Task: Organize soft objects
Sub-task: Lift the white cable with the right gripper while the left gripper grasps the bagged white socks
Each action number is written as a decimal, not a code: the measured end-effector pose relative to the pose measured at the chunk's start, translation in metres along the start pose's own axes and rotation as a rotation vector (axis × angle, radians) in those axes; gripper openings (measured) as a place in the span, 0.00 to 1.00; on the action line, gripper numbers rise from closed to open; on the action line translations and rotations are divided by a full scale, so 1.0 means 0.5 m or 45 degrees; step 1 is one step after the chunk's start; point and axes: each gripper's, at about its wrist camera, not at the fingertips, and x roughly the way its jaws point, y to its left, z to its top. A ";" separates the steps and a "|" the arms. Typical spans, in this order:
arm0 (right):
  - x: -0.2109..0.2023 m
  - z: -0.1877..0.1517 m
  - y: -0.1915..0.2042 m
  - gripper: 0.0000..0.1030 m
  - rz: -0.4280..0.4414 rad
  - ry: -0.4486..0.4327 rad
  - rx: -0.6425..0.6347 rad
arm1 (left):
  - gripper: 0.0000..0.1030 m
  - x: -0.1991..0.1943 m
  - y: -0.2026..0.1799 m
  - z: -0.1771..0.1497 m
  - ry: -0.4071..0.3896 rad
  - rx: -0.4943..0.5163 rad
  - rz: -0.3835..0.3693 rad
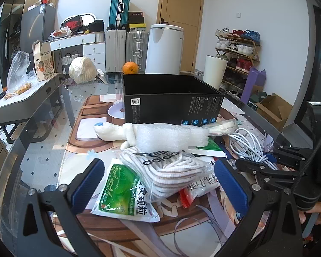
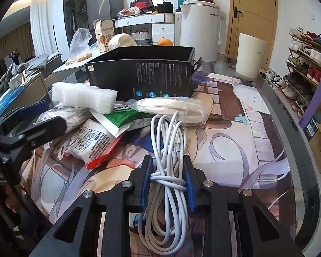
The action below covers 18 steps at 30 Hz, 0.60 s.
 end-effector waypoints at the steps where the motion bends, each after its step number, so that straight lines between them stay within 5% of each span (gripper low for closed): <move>1: 0.000 0.000 0.001 0.27 0.002 0.000 0.000 | 1.00 0.003 -0.001 0.000 0.005 0.003 0.004; 15: 0.000 0.000 0.004 0.27 0.009 -0.002 -0.009 | 0.98 0.032 -0.022 0.011 0.062 0.019 0.006; 18: 0.000 0.000 0.003 0.27 0.010 -0.002 -0.008 | 0.86 0.031 -0.022 0.011 0.062 0.027 -0.011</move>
